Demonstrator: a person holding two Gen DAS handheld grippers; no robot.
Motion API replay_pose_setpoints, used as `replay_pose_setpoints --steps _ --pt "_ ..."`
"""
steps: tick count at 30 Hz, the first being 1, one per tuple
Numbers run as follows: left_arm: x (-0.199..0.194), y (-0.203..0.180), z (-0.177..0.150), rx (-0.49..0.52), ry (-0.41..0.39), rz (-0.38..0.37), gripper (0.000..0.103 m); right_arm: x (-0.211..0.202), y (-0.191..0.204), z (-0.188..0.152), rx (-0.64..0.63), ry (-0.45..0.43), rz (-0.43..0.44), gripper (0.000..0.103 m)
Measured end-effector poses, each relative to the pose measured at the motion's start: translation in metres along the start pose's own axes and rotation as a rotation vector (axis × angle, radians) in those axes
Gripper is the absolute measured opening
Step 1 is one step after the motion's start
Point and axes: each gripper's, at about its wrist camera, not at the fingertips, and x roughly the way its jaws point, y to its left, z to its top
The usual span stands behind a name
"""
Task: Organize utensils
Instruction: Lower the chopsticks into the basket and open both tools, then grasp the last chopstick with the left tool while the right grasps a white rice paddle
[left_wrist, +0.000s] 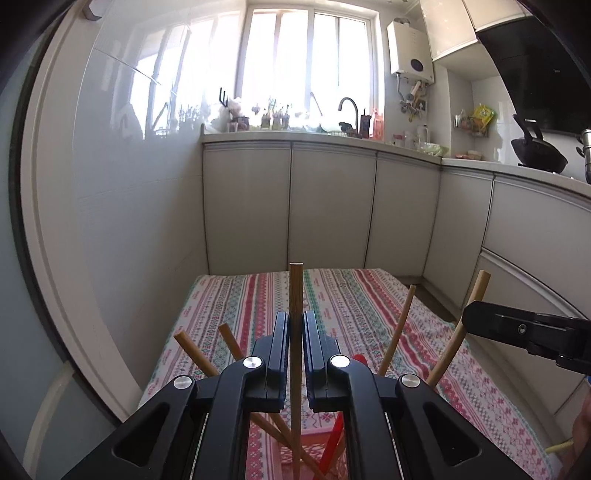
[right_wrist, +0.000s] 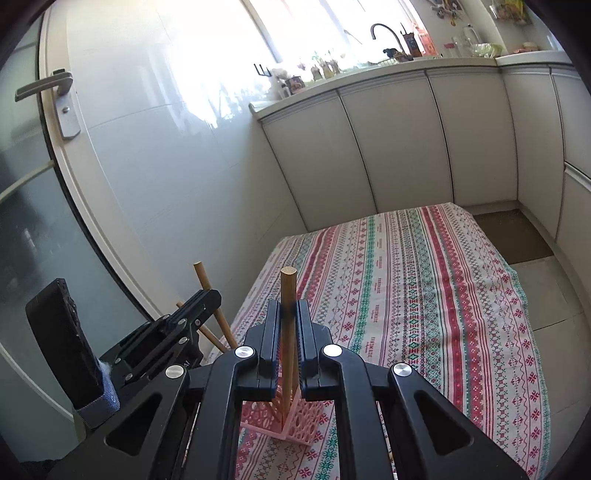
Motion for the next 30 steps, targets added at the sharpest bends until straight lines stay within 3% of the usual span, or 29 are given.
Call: replay_pose_setpoints --steps 6,8,10,12,19,23,30 --pt "0.001 0.002 0.001 -0.016 0.049 -0.012 0.013 -0.005 -0.008 0.002 0.046 0.020 0.019 0.010" --pt "0.000 0.004 0.003 -0.033 0.074 -0.021 0.024 -0.009 -0.010 0.004 0.062 0.019 0.025 0.014" --pt "-0.003 0.005 0.005 -0.047 0.092 -0.025 0.035 -0.015 -0.012 0.006 0.074 0.017 0.034 0.031" --pt "-0.007 0.006 0.008 -0.061 0.112 -0.025 0.044 -0.024 -0.013 0.007 0.087 0.006 0.045 0.037" --pt "-0.025 0.005 0.016 -0.108 0.228 -0.020 0.076 -0.055 -0.031 0.009 0.124 0.054 -0.021 0.046" --pt "-0.039 -0.003 0.012 -0.107 0.304 -0.032 0.086 -0.070 -0.054 0.002 0.163 0.119 -0.092 0.049" --pt "-0.051 -0.030 -0.002 -0.068 0.438 -0.081 0.089 -0.091 -0.097 -0.020 0.225 0.243 -0.214 0.057"
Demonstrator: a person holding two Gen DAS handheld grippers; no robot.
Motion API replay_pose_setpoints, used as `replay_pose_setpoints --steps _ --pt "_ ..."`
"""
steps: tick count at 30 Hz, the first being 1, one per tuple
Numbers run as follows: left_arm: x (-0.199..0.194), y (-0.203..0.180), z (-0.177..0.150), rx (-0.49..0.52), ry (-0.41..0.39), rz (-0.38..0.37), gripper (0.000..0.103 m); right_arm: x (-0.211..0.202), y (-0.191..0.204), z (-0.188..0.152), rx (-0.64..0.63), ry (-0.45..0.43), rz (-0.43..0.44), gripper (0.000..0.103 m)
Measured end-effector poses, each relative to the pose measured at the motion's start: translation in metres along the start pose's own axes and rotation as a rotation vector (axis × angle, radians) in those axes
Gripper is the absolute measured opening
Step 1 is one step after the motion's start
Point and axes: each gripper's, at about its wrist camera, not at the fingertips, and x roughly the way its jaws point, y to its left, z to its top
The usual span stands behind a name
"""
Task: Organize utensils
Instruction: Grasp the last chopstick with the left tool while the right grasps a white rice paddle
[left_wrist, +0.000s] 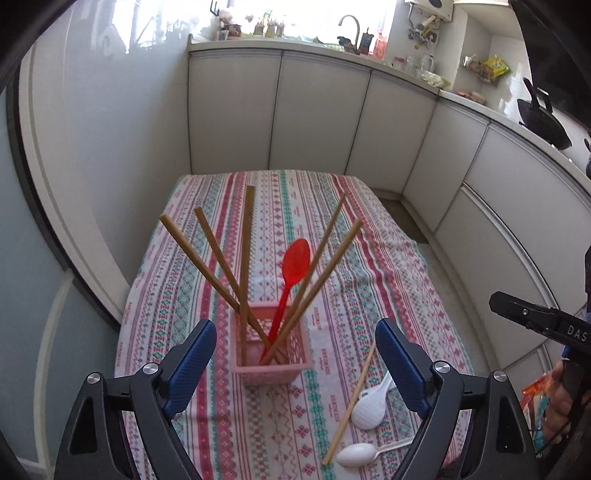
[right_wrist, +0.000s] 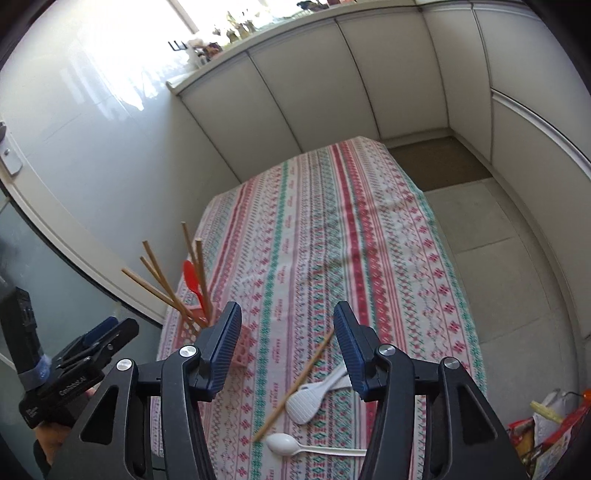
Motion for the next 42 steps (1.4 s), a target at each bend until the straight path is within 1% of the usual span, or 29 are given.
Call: replay_pose_setpoints --steps 3,7,11,13,15,17,20,22,23,25,26,28,30,32,34,35,37,39,42 --pt "0.004 -0.016 -0.011 0.026 0.055 -0.029 0.090 0.005 -0.023 -0.011 0.042 0.085 -0.044 0.060" --pt "0.017 -0.045 -0.027 0.090 0.147 -0.070 0.090 0.020 -0.049 -0.026 0.098 0.199 -0.088 0.061" --pt "0.045 -0.082 -0.044 0.190 0.259 -0.117 0.089 0.033 -0.066 -0.036 0.125 0.280 -0.131 0.061" --pt "0.066 -0.095 -0.048 0.217 0.315 -0.118 0.088 0.038 -0.076 -0.040 0.140 0.306 -0.154 0.061" --pt "0.087 -0.106 -0.048 0.231 0.347 -0.112 0.079 0.044 -0.088 -0.043 0.174 0.331 -0.174 0.061" --pt "0.111 -0.115 -0.045 0.246 0.380 -0.104 0.060 0.047 -0.098 -0.044 0.199 0.343 -0.183 0.061" --pt "0.152 -0.120 -0.041 0.246 0.426 -0.072 0.044 0.054 -0.110 -0.045 0.227 0.364 -0.187 0.061" --pt "0.177 -0.121 -0.039 0.237 0.454 -0.052 0.036 0.060 -0.116 -0.047 0.245 0.382 -0.184 0.061" --pt "0.188 -0.122 -0.038 0.237 0.460 -0.050 0.034 0.062 -0.118 -0.049 0.251 0.394 -0.185 0.061" --pt "0.205 -0.123 -0.038 0.245 0.472 -0.028 0.032 0.068 -0.121 -0.049 0.252 0.407 -0.167 0.061" --pt "0.212 -0.124 -0.038 0.248 0.480 -0.022 0.030 0.071 -0.123 -0.049 0.258 0.415 -0.155 0.061" --pt "0.224 -0.125 -0.038 0.248 0.492 -0.006 0.027 0.079 -0.130 -0.049 0.299 0.428 -0.115 0.061" --pt "0.228 -0.124 -0.036 0.252 0.470 0.004 0.026 0.089 -0.134 -0.049 0.337 0.444 -0.066 0.060" --pt "0.230 -0.125 -0.034 0.259 0.466 0.007 0.024 0.100 -0.136 -0.048 0.344 0.452 -0.028 0.058" --pt "0.232 -0.127 -0.033 0.280 0.464 0.013 0.021 0.110 -0.138 -0.049 0.345 0.457 -0.008 0.051" --pt "0.233 -0.128 -0.033 0.295 0.462 0.019 0.016 0.116 -0.138 -0.050 0.342 0.467 -0.001 0.049" --pt "0.235 -0.130 -0.032 0.309 0.464 0.022 0.007 0.127 -0.140 -0.052 0.344 0.490 0.006 0.041" --pt "0.236 -0.128 -0.031 0.300 0.469 0.021 0.006 0.136 -0.141 -0.055 0.344 0.504 0.018 0.039" --pt "0.234 -0.124 -0.028 0.300 0.451 0.037 0.005 0.141 -0.139 -0.052 0.334 0.478 0.047 0.036"
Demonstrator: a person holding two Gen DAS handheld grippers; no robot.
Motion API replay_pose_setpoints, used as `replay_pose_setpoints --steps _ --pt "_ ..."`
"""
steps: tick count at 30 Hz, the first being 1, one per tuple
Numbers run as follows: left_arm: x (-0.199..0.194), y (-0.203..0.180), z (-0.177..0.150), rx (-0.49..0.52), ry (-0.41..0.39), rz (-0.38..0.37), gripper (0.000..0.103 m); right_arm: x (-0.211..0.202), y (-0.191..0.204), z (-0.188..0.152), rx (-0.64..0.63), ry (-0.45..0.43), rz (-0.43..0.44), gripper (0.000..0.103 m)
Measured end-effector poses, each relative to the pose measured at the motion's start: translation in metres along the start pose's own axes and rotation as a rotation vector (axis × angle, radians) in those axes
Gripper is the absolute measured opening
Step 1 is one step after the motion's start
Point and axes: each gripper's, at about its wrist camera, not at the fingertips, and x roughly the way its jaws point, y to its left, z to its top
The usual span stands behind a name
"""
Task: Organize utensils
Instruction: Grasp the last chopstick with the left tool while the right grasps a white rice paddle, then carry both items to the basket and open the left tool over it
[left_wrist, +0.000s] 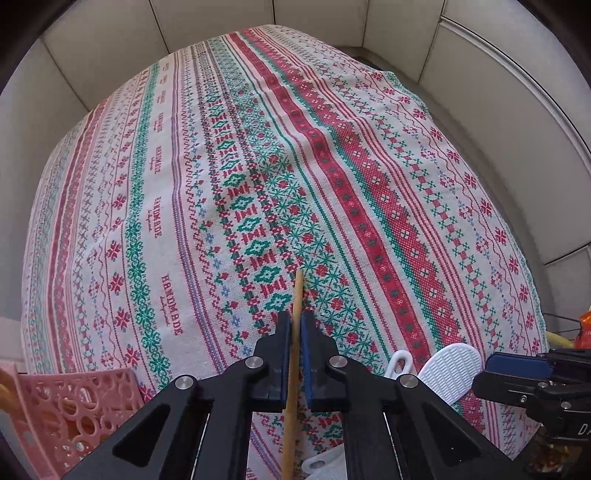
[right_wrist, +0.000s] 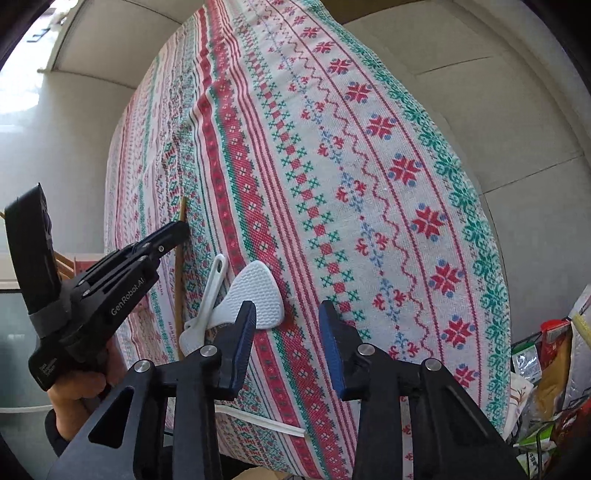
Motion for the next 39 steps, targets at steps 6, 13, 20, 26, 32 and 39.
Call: replay_pose_setpoints --steps 6,13,20,26,32,39 --pt "-0.025 0.005 -0.006 -0.006 -0.059 0.001 0.005 0.012 0.006 0.006 -0.026 -0.009 0.036 0.021" --pt "-0.053 0.007 -0.009 -0.002 -0.124 0.008 0.005 0.010 0.016 0.009 -0.058 -0.038 0.038 0.005" --pt "-0.091 0.017 -0.017 -0.020 -0.206 -0.011 0.005 -0.026 0.036 0.002 -0.107 -0.129 0.008 0.003" --pt "-0.127 0.030 -0.025 -0.075 -0.278 -0.051 0.005 -0.064 0.053 -0.011 -0.170 -0.228 -0.034 0.003" --pt "-0.174 0.044 -0.037 -0.119 -0.392 -0.101 0.005 -0.103 0.070 -0.027 -0.244 -0.329 -0.047 0.003" --pt "-0.228 0.069 -0.051 -0.184 -0.523 -0.141 0.005 -0.130 0.093 -0.045 -0.305 -0.419 -0.038 0.003"
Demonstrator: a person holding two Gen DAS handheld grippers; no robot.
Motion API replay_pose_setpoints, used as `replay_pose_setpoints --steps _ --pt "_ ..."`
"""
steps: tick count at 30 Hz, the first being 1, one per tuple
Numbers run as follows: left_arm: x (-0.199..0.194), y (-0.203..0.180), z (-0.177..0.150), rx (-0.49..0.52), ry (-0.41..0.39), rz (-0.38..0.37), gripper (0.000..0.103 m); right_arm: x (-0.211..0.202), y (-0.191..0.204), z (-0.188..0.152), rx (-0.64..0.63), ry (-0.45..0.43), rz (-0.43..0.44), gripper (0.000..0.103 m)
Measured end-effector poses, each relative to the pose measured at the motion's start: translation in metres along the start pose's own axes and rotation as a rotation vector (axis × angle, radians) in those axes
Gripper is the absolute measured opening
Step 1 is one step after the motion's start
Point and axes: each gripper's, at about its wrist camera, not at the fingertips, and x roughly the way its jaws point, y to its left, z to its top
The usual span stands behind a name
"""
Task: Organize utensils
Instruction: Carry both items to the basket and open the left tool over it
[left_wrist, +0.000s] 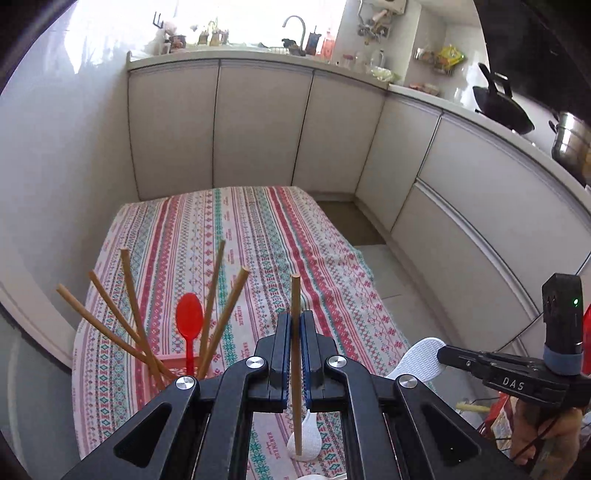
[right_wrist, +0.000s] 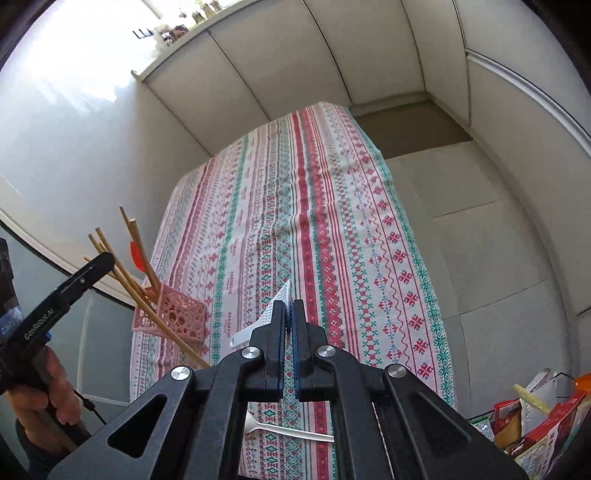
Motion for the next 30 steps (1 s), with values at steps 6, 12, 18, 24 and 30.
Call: replay_pose_setpoints --steps 6,12,18,24,30 --pt "-0.057 0.011 0.024 -0.029 -0.130 -0.005 0.005 -0.007 0.015 0.001 -0.022 -0.023 0.023 0.003" --pt "-0.102 0.024 0.040 -0.031 -0.251 0.059 0.005 -0.011 0.031 0.005 -0.042 -0.051 0.038 0.003" --pt "-0.093 0.044 0.045 -0.025 -0.281 0.161 0.005 -0.007 0.051 0.006 -0.068 -0.053 0.058 0.003" --pt "-0.059 0.063 0.037 -0.004 -0.272 0.239 0.005 0.003 0.070 0.007 -0.107 -0.049 0.054 0.003" --pt "-0.033 0.083 0.022 -0.037 -0.232 0.246 0.005 0.011 0.084 0.007 -0.138 -0.042 0.050 0.003"
